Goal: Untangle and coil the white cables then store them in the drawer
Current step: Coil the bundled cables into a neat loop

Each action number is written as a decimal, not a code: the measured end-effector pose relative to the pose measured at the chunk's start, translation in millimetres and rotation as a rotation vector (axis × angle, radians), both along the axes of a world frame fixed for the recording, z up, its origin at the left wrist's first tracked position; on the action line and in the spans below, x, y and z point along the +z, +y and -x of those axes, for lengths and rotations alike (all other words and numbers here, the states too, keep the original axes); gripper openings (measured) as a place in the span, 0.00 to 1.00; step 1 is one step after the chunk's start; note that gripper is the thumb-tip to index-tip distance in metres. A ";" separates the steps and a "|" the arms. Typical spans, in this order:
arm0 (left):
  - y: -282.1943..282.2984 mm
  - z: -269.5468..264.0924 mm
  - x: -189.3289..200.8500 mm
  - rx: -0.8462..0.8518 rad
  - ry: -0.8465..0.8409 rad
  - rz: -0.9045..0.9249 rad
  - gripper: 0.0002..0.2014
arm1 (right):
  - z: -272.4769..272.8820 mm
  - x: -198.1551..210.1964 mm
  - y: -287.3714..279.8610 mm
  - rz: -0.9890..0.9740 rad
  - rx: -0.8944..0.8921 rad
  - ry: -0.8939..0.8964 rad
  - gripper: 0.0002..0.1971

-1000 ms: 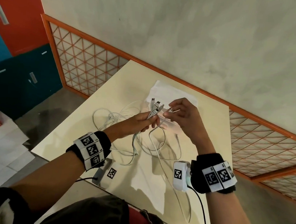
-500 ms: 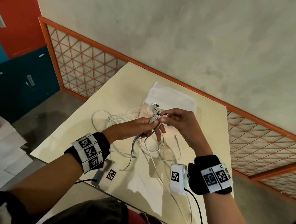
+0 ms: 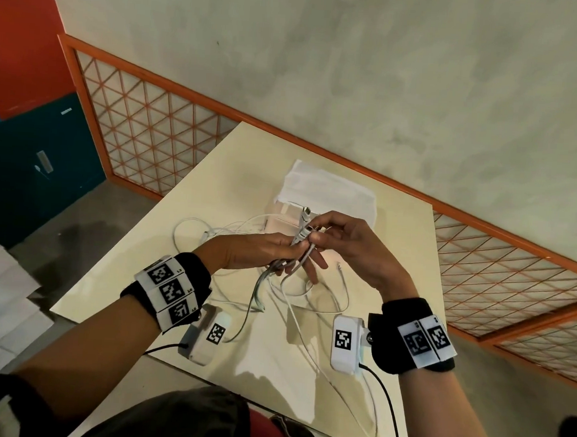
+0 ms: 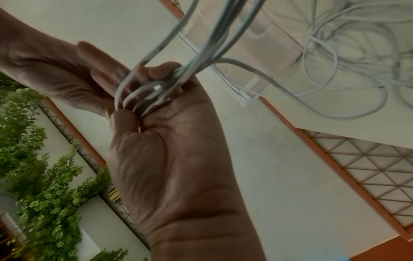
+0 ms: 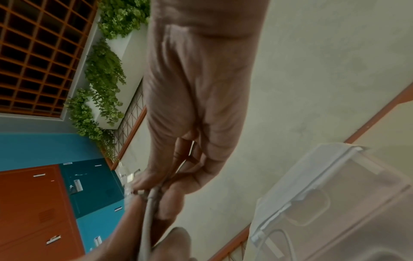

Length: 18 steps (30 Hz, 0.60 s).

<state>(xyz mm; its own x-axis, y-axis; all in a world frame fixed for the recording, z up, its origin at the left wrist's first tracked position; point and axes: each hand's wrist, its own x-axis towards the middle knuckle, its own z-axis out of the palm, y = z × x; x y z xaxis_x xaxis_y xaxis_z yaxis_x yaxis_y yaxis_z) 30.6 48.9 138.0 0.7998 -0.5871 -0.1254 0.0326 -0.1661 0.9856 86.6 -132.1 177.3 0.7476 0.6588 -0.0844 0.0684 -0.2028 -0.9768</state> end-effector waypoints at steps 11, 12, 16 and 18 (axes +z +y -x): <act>-3.1 -13.8 -4.6 0.042 -0.053 -0.028 0.21 | -2.8 3.4 -3.2 -0.004 -0.174 -0.128 0.04; -4.3 -15.1 -4.3 0.055 -0.061 -0.048 0.21 | -2.9 2.9 -3.3 -0.002 -0.191 -0.139 0.05; -9.4 -18.6 -1.5 0.064 -0.050 -0.031 0.21 | -2.9 3.4 -2.5 -0.024 -0.250 -0.176 0.05; -12.0 -19.0 -0.7 0.080 -0.040 -0.022 0.22 | -3.5 3.2 -2.3 -0.035 -0.253 -0.173 0.04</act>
